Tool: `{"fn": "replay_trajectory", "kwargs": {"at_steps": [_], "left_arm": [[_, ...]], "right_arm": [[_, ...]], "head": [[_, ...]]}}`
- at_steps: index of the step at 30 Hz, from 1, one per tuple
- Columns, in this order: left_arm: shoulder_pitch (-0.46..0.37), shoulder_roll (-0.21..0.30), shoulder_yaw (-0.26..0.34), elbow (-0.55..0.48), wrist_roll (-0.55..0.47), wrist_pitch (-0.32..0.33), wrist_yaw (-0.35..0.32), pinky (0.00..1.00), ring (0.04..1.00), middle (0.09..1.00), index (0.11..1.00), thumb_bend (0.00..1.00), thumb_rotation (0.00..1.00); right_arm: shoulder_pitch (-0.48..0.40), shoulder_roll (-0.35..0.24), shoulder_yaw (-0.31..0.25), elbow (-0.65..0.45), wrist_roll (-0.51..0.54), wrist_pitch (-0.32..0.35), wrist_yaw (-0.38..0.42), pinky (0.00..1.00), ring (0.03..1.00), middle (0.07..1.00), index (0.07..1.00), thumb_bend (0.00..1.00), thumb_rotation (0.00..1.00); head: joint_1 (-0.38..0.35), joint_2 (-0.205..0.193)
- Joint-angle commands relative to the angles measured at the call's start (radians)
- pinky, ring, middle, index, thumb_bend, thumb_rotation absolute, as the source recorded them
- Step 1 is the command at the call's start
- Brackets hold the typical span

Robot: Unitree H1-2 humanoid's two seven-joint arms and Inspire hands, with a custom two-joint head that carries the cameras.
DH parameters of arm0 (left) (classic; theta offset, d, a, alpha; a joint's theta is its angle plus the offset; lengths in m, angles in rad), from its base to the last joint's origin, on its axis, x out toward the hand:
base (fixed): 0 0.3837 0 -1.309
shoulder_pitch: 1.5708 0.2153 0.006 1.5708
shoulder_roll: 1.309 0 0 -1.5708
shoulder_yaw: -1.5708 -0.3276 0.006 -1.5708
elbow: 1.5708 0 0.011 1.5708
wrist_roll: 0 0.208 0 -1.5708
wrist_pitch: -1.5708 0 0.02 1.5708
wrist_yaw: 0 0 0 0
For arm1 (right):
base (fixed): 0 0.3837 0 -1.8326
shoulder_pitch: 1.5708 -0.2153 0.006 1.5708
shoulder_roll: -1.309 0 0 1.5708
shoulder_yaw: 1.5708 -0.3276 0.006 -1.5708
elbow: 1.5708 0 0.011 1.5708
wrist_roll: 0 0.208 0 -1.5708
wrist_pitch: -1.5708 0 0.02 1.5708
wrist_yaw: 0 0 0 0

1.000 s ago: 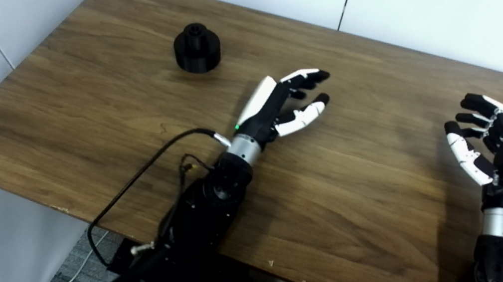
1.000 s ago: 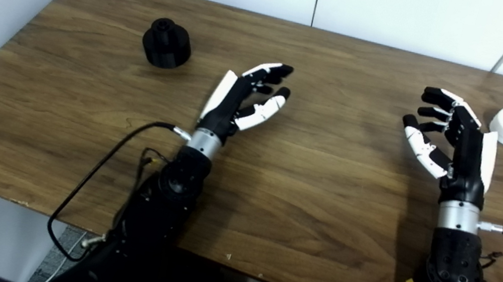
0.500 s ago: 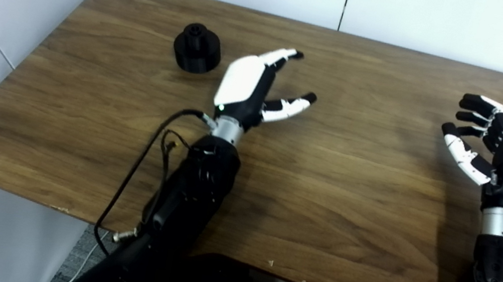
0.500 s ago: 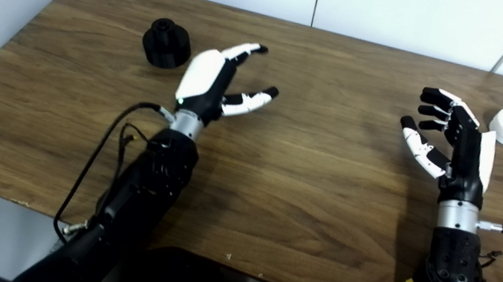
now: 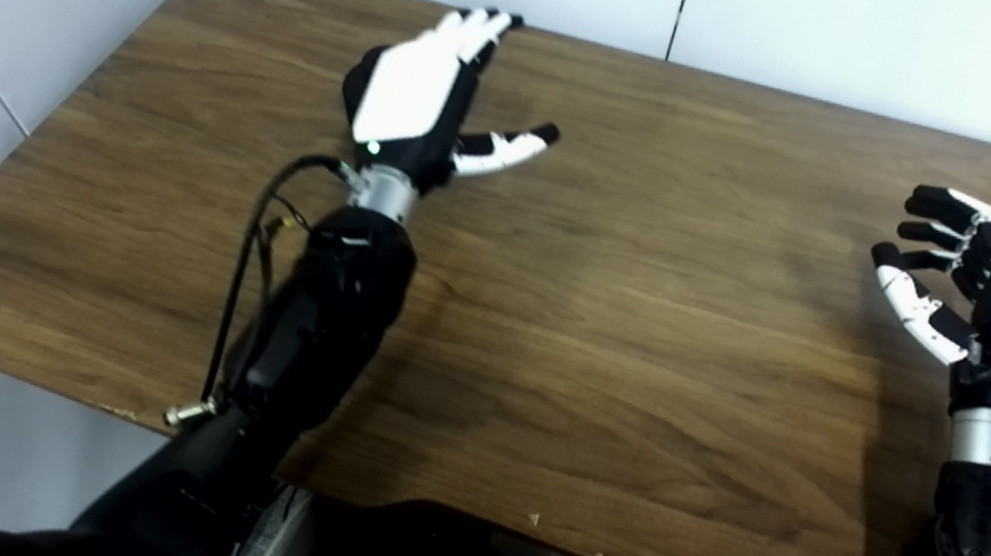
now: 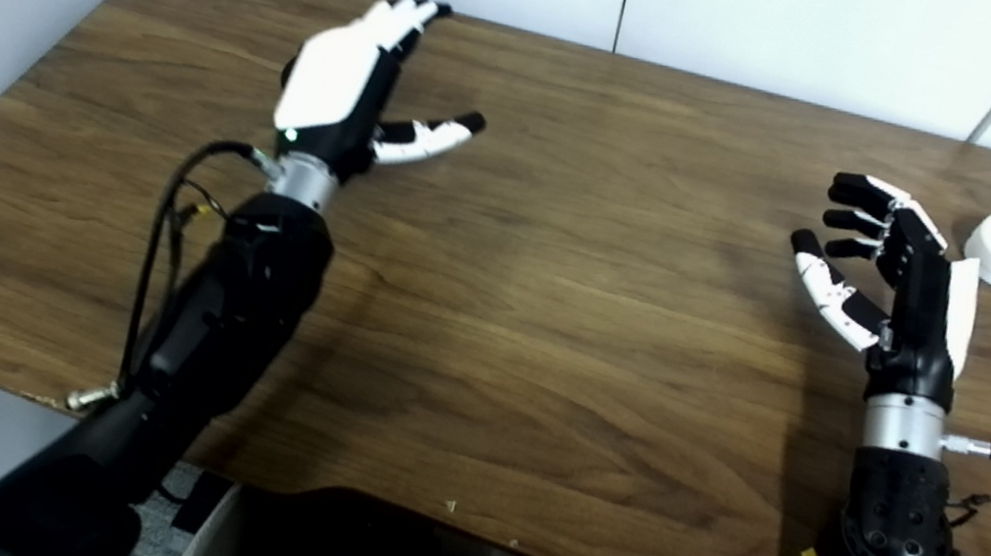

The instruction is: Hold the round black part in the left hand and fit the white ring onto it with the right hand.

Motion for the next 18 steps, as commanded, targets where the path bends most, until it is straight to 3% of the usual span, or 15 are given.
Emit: {"fn": "replay_trajectory", "kwargs": {"at_steps": [1,13,18], "left_arm": [[-0.057,0.035,0.011,-0.032,0.028,0.007,0.010,0.96,0.997,0.977,0.912,0.73,0.55],[-0.091,0.147,0.048,0.011,0.062,0.058,-0.014,1.00,1.000,0.988,0.909,0.79,0.58],[-0.100,0.182,0.055,0.037,0.066,0.062,-0.008,0.94,1.000,0.990,0.898,0.80,0.58]], "right_arm": [[0.003,-0.014,-0.001,0.023,-0.006,-0.044,0.003,0.54,0.663,0.708,0.700,0.48,0.18],[0.003,-0.014,-0.001,0.023,-0.003,-0.037,0.007,0.53,0.653,0.705,0.702,0.48,0.19],[0.003,-0.013,-0.002,0.024,-0.011,-0.037,0.001,0.53,0.651,0.706,0.702,0.48,0.21]], "head": [[0.001,0.001],[0.010,-0.004],[0.011,-0.005]]}}
